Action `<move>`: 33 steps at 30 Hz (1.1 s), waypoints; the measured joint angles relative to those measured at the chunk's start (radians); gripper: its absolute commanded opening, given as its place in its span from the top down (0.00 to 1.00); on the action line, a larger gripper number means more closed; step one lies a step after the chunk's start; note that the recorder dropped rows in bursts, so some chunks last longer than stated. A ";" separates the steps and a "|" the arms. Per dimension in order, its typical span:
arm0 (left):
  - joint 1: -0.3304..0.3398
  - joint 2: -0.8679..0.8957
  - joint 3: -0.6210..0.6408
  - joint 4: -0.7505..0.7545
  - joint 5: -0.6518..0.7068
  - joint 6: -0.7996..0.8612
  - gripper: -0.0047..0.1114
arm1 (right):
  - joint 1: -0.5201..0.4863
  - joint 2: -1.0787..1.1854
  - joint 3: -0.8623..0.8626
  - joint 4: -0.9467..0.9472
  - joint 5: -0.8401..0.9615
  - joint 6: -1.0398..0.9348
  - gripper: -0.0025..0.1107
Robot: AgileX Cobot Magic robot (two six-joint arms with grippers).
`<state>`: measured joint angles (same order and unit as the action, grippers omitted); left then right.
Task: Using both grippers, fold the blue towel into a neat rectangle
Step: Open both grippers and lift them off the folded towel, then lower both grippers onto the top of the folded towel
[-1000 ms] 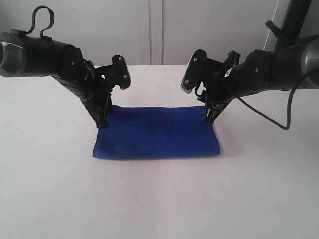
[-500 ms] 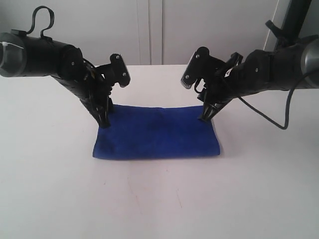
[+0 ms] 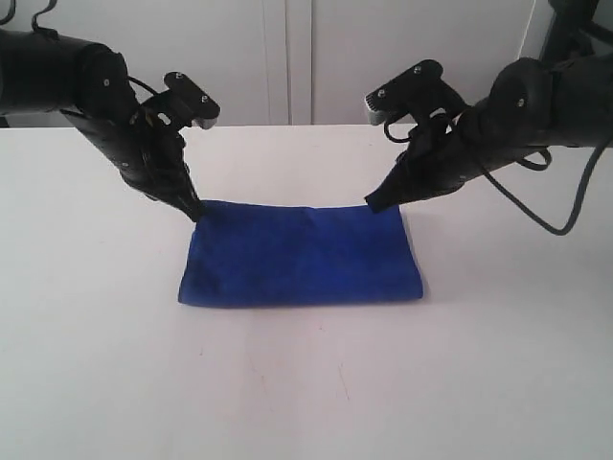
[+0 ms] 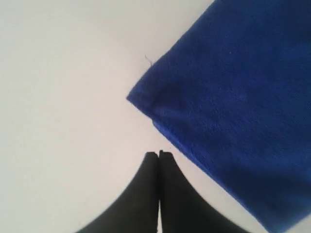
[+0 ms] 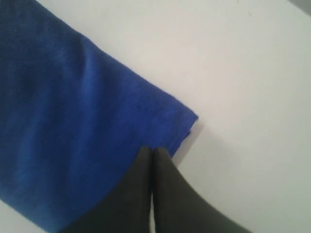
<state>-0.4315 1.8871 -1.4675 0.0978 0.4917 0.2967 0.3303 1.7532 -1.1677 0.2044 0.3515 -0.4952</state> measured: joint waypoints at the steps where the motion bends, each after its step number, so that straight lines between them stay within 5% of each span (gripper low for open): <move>1: 0.000 -0.002 -0.013 0.000 0.037 -0.021 0.96 | 0.000 -0.002 -0.009 0.000 0.033 0.029 0.98; 11: 0.034 -0.002 -0.192 -0.167 0.373 -0.160 0.96 | 0.000 -0.006 -0.137 0.000 0.352 0.256 0.98; 17: 0.057 0.005 -0.214 -0.323 0.391 -0.170 0.96 | 0.000 -0.008 -0.149 0.000 0.408 0.347 0.98; 33: 0.059 0.257 -0.216 -0.426 0.318 -0.185 0.96 | 0.000 0.237 -0.149 0.046 0.293 0.363 0.98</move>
<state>-0.3722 2.1441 -1.6839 -0.3285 0.8098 0.1113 0.3303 1.9907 -1.3166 0.2500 0.6449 -0.1319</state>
